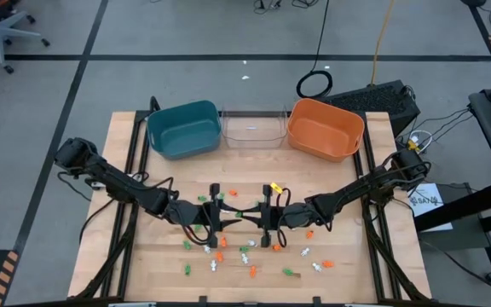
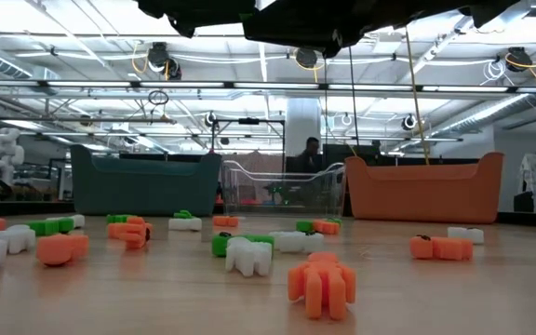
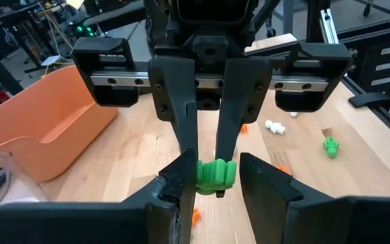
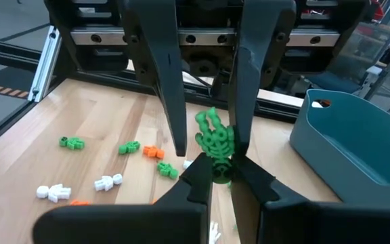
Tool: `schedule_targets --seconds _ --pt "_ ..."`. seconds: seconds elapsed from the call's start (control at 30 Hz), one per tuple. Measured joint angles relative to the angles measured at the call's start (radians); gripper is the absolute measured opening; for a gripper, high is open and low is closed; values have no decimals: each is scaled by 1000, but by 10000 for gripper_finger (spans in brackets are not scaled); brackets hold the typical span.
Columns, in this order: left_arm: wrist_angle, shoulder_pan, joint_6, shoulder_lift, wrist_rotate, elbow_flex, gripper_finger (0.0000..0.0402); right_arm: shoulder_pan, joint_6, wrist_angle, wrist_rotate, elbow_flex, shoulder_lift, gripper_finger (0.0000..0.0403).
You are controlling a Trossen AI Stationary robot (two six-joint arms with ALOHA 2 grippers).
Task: Sort Halloween decoration
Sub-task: Put the green skeleton toy into the blue bin
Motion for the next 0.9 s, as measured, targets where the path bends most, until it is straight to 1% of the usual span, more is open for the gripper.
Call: schedule_targets --seconds 0.67,0.77,0.9 --pt "0 0 52 -1 14 0 108 0 40 -2 0 0 0 18" --pt "0 0 53 -1 25 0 90 1 45 -3 -1 0 0 18" --pt "0 0 74 -1 25 0 51 1 52 -5 -5 0 0 18"
